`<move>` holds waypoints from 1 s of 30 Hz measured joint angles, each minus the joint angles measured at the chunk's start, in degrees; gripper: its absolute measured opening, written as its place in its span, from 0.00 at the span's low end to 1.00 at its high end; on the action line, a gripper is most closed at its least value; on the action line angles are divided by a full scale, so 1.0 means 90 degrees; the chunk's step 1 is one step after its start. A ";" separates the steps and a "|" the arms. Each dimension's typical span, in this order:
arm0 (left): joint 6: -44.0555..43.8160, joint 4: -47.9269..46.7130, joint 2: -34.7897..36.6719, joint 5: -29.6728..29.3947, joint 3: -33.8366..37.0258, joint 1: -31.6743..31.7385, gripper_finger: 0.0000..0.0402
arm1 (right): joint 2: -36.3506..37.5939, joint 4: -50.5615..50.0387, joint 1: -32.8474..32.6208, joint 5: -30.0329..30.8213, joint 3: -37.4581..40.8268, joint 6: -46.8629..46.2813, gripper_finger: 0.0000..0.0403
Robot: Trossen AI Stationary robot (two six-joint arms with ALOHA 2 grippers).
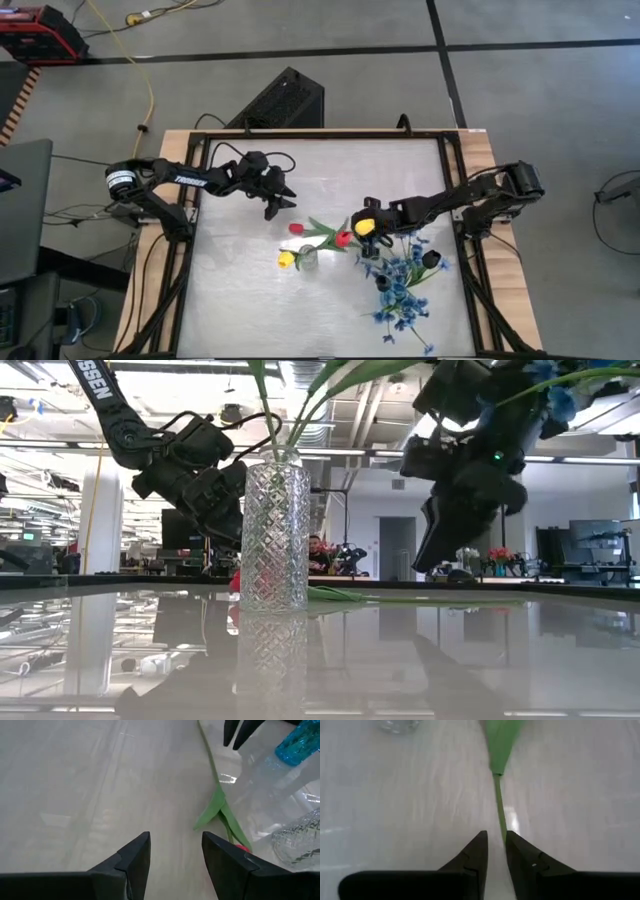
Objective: Sort flowers into vase by color
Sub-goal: Put the red flower into the transparent vase
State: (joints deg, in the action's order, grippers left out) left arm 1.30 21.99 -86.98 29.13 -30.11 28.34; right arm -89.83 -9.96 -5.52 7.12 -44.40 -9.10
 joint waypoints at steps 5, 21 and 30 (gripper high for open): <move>0.0003 0.0065 0.0000 -0.0053 0.0000 0.0000 0.42 | -0.0056 0.0039 0.0057 0.0310 0.0007 0.0328 0.31; -0.0044 0.0067 0.0002 -0.0164 0.0000 0.0000 0.42 | -0.1211 0.0007 0.0454 -0.0234 -0.0066 0.0220 0.46; -0.0112 0.0067 0.0002 -0.0160 0.0000 0.0000 0.42 | -0.1166 -0.0155 0.0321 -0.0209 -0.0072 0.0467 0.10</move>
State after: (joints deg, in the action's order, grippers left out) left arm 0.29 22.60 -86.96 27.69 -30.11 28.34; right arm -100.33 -11.36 -2.63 5.23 -45.05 -4.90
